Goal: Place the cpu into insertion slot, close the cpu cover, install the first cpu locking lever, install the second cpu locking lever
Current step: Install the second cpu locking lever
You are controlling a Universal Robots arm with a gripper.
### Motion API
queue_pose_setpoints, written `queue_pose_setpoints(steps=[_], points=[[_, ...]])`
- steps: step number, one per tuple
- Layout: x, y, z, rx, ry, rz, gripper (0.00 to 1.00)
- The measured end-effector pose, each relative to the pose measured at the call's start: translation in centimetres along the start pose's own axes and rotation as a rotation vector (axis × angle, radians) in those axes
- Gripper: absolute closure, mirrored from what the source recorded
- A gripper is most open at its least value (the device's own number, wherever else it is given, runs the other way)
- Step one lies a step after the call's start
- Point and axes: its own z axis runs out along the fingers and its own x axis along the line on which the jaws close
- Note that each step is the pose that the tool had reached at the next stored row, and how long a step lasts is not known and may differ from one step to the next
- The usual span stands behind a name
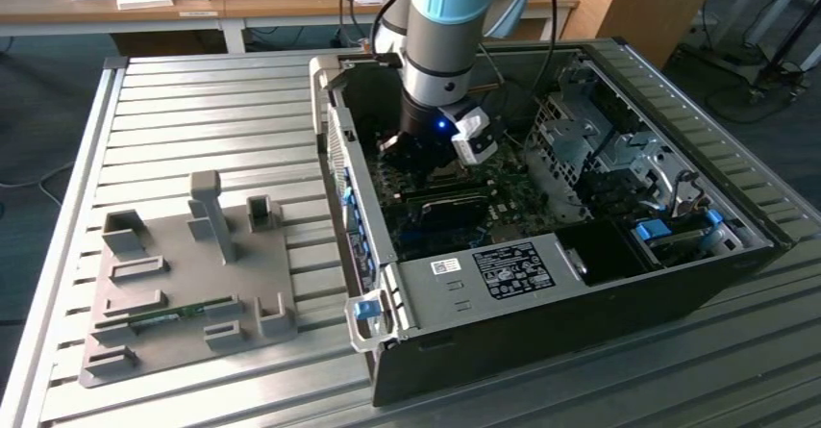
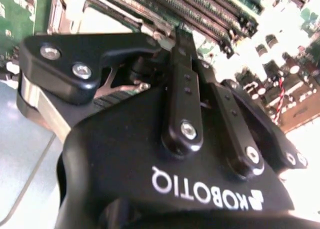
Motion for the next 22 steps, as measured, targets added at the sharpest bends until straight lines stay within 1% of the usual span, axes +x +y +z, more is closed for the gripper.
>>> queue_pose_setpoints(steps=[22], points=[[0.44, -0.01, 0.27, -0.0012, 0.0000, 0.000, 0.89]])
